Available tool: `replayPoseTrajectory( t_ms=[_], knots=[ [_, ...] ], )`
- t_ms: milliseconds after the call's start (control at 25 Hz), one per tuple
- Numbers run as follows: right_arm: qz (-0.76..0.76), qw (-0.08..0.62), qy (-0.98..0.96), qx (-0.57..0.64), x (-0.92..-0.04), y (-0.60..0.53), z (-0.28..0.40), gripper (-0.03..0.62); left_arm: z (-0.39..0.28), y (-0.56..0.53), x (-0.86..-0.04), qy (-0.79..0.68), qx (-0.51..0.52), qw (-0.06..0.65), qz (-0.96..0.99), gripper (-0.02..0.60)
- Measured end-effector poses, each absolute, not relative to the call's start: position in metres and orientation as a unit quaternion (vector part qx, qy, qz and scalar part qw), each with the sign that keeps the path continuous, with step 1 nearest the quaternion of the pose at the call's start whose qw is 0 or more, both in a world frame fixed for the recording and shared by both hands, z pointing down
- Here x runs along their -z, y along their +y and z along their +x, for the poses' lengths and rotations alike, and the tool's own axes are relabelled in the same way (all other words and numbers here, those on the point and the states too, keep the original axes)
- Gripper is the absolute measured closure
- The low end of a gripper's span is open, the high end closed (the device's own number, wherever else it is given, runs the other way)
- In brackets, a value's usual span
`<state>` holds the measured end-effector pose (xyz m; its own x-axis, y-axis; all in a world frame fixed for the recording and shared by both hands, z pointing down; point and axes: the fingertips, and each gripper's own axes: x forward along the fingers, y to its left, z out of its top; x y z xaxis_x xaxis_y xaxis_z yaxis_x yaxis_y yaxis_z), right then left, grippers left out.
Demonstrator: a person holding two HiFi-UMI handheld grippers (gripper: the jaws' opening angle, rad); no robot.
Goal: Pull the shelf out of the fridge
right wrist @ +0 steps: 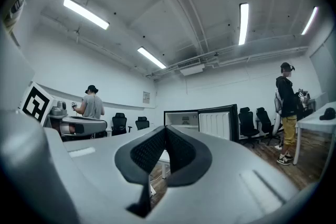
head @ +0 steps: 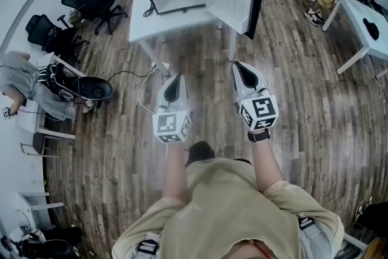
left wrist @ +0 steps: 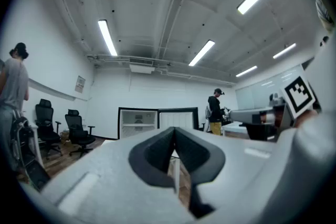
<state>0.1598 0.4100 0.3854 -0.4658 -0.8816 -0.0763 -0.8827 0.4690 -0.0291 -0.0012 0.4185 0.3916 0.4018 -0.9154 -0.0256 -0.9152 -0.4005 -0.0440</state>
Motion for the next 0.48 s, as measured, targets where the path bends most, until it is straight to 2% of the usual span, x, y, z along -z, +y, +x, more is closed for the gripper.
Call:
replayPoseTrajectory(
  t_ms=[240,480],
  knots=[
    [-0.519,0.024,0.855,0.010,-0.401,0.376,0.155,0.589,-0.028,0.382,-0.399,0.558,-0.003,0.032,-0.829,0.583],
    [-0.569,0.013,0.822,0.014,-0.405,0.316,0.163,0.589,-0.096,0.318,-0.397,0.570,-0.006,0.049,-0.820,0.583]
  ],
)
